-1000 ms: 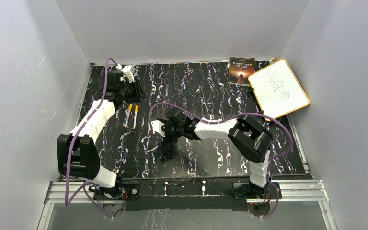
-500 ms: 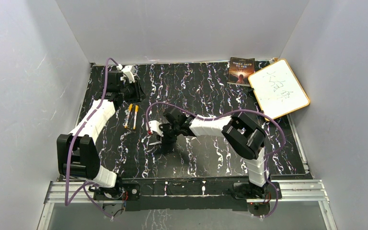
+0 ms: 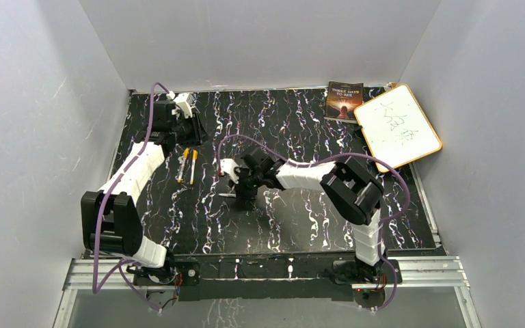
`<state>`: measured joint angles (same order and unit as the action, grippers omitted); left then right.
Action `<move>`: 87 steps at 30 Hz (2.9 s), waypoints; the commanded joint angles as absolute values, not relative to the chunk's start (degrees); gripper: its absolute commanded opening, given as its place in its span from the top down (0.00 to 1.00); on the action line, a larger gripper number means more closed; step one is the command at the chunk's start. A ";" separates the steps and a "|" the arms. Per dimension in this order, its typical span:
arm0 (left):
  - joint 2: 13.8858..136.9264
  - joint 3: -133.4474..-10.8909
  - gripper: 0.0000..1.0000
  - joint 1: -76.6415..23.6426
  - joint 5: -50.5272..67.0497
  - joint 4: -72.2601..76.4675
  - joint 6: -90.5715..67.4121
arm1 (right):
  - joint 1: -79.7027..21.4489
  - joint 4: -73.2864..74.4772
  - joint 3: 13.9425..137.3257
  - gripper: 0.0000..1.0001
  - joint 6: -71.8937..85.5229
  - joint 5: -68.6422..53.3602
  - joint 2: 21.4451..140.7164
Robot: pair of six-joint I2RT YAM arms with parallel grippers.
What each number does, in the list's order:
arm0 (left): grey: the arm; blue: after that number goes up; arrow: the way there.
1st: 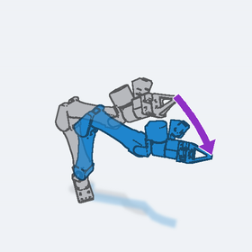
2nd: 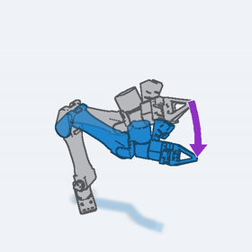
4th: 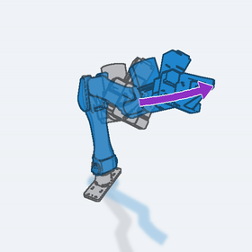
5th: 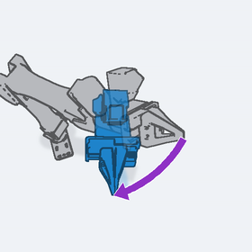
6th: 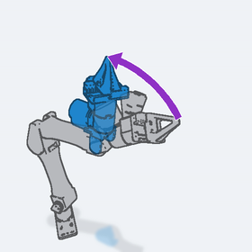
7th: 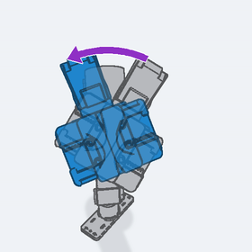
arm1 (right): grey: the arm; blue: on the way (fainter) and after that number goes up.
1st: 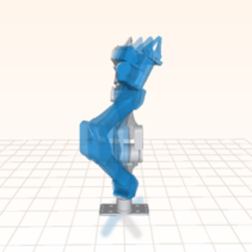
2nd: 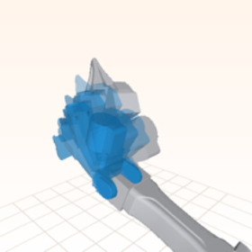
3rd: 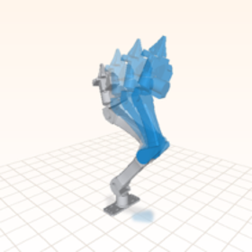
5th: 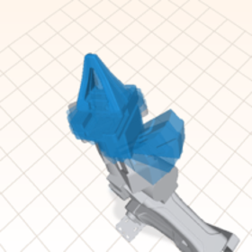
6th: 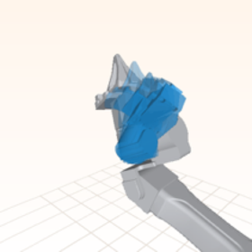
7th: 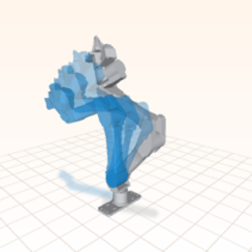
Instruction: Insert the pens into the pen caps
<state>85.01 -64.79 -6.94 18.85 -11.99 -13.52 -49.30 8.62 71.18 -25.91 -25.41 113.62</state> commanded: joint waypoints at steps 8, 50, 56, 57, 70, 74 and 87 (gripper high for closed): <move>84.09 -65.46 0.71 -5.58 21.79 -9.75 -15.02 | -36.87 -9.62 63.28 1.00 2.25 -30.74 104.31; 88.15 -48.98 0.58 -10.81 57.65 97.73 -71.90 | -28.64 -81.09 51.52 1.00 52.80 -36.61 94.87; 88.92 -50.16 0.62 -11.21 56.68 98.12 -72.44 | -29.46 -80.76 52.17 1.00 52.90 -37.44 95.88; 89.05 -50.26 0.63 -11.23 56.23 98.52 -72.70 | -29.52 -80.96 52.17 1.00 53.12 -37.68 96.05; 90.97 -52.92 0.69 -12.91 56.49 100.96 -75.10 | -31.00 -80.78 53.47 1.00 53.39 -38.23 97.60; 90.89 -53.38 0.70 -13.24 56.97 101.17 -75.37 | -31.29 -80.72 53.86 1.00 53.43 -38.06 98.46; 90.76 -52.71 0.82 -13.38 57.89 101.89 -76.02 | -31.29 -83.45 54.27 1.00 55.33 -36.75 99.40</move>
<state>91.64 -51.11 -13.17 56.80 81.49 -74.78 -31.03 -77.87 51.59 55.02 -37.34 99.33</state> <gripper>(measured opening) 0.239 0.078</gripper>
